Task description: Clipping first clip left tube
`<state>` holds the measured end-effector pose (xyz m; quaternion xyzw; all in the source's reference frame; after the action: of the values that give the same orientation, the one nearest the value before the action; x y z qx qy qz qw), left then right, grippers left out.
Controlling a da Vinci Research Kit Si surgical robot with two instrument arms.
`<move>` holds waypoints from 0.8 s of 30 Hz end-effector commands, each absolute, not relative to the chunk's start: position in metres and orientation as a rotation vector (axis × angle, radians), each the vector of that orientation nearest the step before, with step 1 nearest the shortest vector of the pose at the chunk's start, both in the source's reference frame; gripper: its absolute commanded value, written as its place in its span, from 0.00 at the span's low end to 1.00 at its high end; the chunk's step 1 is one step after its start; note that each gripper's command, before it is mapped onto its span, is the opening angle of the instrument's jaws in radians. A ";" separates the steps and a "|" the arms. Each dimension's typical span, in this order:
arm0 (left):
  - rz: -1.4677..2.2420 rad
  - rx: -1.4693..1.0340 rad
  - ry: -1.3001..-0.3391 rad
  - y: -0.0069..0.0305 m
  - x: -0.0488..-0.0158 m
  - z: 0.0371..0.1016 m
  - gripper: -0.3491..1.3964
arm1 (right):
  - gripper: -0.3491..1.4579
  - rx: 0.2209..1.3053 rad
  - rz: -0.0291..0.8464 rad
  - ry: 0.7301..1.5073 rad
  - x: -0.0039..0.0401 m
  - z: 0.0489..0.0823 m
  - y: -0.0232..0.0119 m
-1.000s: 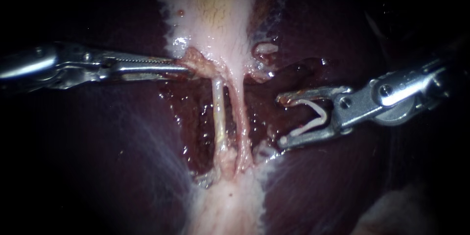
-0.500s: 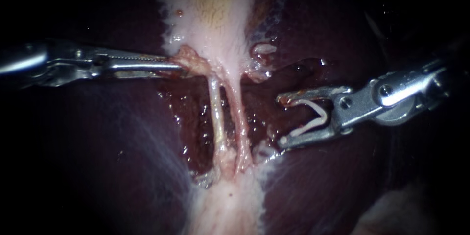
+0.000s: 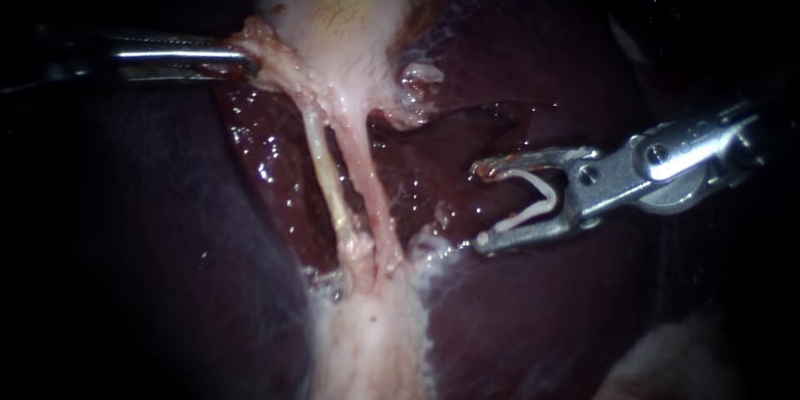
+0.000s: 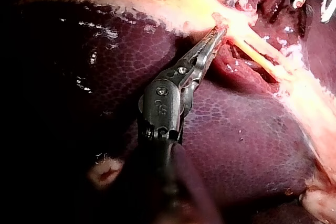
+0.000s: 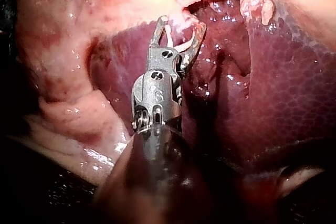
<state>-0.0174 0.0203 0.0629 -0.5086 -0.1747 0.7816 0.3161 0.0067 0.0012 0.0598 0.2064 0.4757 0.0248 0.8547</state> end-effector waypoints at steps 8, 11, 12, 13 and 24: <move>2.060 -1.340 -0.455 0.0188 -0.0187 0.0630 0.00 | 0.46 0.432 0.055 1.000 0.0083 0.0591 0.0006; 2.062 -1.344 -0.458 0.0184 -0.0193 0.0632 0.00 | 0.46 0.430 0.057 0.999 0.0094 0.0588 0.0002; 2.062 -1.345 -0.460 0.0183 -0.0195 0.0633 0.00 | 0.46 0.429 0.057 0.999 0.0098 0.0588 0.0001; 2.063 -1.346 -0.461 0.0182 -0.0197 0.0634 0.00 | 0.46 0.431 0.063 0.997 0.0102 0.0587 0.0000; 2.063 -1.349 -0.466 0.0180 -0.0201 0.0634 0.00 | 0.47 0.452 0.086 1.001 0.0148 0.0601 -0.0019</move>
<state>-0.0202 0.0181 0.0635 -0.5111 -0.1761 0.7817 0.3112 0.0153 -0.0021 0.0604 0.2152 0.4758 0.0406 0.8518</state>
